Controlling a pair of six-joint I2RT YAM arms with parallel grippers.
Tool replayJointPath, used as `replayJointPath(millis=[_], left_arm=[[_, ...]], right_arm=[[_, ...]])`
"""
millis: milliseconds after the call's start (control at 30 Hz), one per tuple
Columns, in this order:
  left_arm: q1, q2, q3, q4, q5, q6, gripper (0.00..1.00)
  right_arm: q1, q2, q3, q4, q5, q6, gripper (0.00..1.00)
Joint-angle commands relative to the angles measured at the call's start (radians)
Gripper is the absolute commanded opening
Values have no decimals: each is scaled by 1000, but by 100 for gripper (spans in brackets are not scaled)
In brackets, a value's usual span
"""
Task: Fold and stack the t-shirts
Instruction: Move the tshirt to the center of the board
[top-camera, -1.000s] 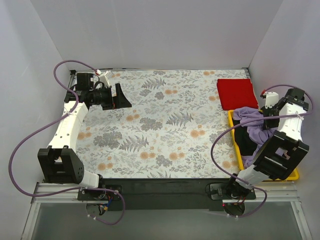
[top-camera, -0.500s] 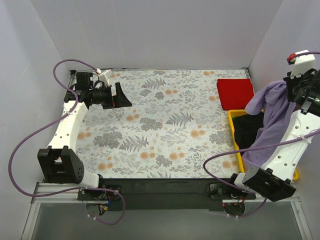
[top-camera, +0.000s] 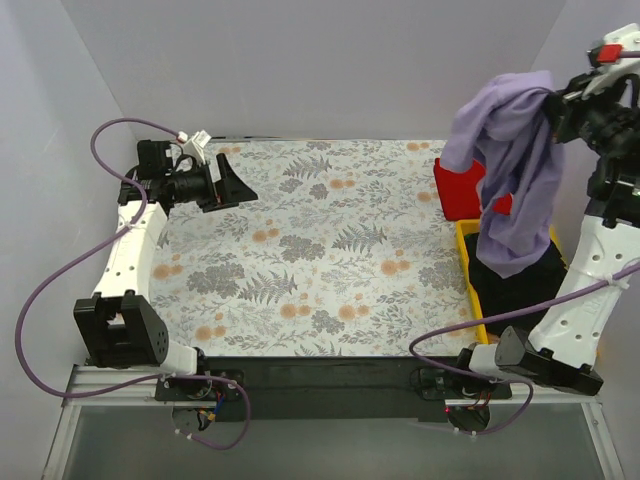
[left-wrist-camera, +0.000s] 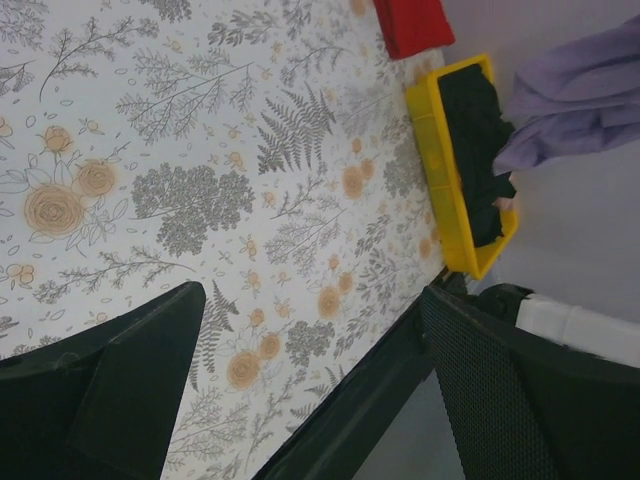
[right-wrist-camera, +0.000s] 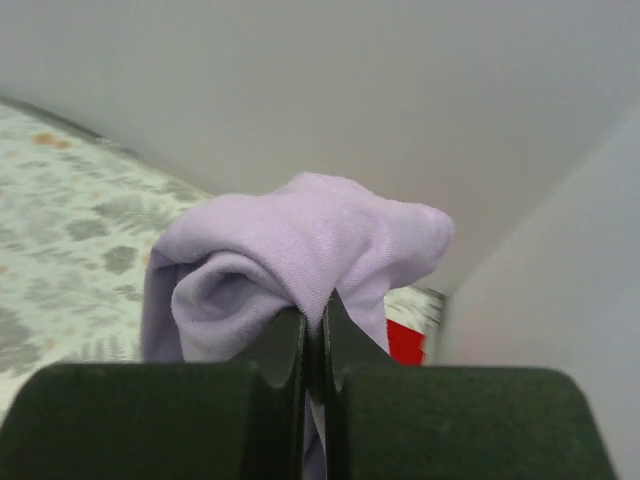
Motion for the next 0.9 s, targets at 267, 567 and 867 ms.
replayJointPath(millis=[267, 567, 867], left_arm=[[253, -51, -50, 147, 273, -151, 89], [321, -89, -58, 37, 267, -4, 89], [308, -92, -51, -95, 91, 307, 89]], right_arm=[[636, 192, 60, 322, 156, 87, 1], [851, 300, -23, 457, 245, 112, 1], [636, 68, -829, 390, 383, 130, 78]])
